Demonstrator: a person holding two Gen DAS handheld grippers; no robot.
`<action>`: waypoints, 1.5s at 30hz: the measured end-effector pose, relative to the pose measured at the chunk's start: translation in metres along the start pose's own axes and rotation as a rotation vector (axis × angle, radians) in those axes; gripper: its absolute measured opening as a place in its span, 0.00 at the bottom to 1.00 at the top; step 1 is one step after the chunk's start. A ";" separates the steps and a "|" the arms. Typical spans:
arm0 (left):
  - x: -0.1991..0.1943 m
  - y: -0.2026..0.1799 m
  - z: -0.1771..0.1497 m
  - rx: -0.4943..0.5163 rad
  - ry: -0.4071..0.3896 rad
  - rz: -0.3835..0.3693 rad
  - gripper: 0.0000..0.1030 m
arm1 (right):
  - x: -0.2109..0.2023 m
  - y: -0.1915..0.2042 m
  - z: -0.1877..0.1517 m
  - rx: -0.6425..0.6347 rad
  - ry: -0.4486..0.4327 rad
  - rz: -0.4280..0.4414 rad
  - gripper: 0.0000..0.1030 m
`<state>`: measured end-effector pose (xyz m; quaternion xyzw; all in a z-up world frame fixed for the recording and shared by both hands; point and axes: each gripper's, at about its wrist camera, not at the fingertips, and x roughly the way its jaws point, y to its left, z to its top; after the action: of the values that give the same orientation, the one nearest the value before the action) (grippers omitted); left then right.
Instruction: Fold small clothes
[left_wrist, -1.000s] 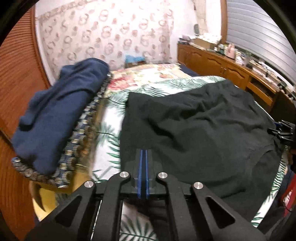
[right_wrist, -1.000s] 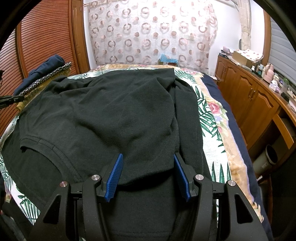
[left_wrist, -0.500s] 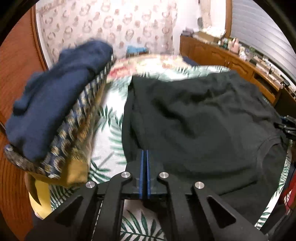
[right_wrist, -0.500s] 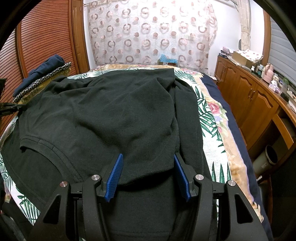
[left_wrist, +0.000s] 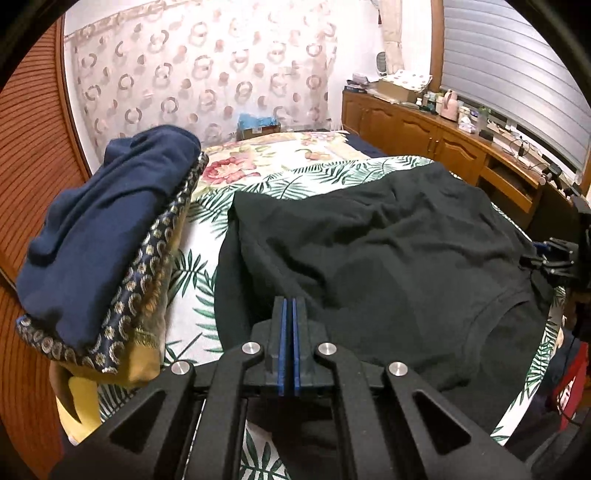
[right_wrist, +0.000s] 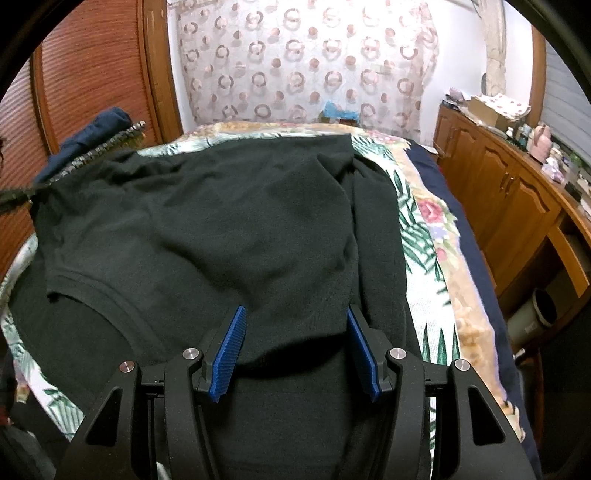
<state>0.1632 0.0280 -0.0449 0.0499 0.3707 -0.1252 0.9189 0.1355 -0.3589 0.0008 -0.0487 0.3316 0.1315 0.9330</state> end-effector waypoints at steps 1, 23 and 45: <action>0.002 0.002 -0.002 -0.011 0.004 0.002 0.03 | 0.001 0.000 0.003 0.000 0.000 0.001 0.55; -0.075 -0.010 -0.051 -0.123 -0.090 -0.087 0.03 | -0.093 -0.022 0.012 0.042 -0.212 0.061 0.04; -0.027 -0.007 -0.094 -0.175 0.029 0.021 0.41 | -0.058 -0.007 -0.027 0.040 -0.085 -0.017 0.54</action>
<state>0.0798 0.0440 -0.0934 -0.0251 0.3930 -0.0819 0.9155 0.0778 -0.3828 0.0161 -0.0274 0.2938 0.1191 0.9480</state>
